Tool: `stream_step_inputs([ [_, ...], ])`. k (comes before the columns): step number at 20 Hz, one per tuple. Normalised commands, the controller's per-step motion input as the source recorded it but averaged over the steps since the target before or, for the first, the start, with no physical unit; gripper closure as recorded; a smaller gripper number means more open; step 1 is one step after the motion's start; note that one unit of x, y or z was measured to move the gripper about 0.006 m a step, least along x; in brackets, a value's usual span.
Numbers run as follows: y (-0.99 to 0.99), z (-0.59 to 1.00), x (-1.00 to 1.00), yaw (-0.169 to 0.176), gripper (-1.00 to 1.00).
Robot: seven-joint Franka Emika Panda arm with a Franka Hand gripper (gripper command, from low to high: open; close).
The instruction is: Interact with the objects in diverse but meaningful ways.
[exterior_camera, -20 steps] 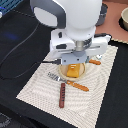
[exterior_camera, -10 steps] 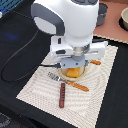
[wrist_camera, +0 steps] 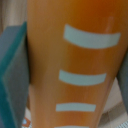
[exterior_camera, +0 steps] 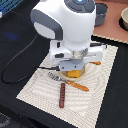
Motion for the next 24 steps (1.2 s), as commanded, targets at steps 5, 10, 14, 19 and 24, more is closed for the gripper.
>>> stream_step_inputs([
  [5, 0.11, -0.08, 0.0, 0.0, 1.0],
  [10, 0.19, 0.77, -0.34, -0.017, 1.0],
  [14, 0.03, 1.0, -0.62, -0.037, 1.0],
  [19, 0.0, 0.99, -0.67, -0.035, 1.0],
  [24, -0.12, 0.53, -0.83, -0.028, 1.0],
])
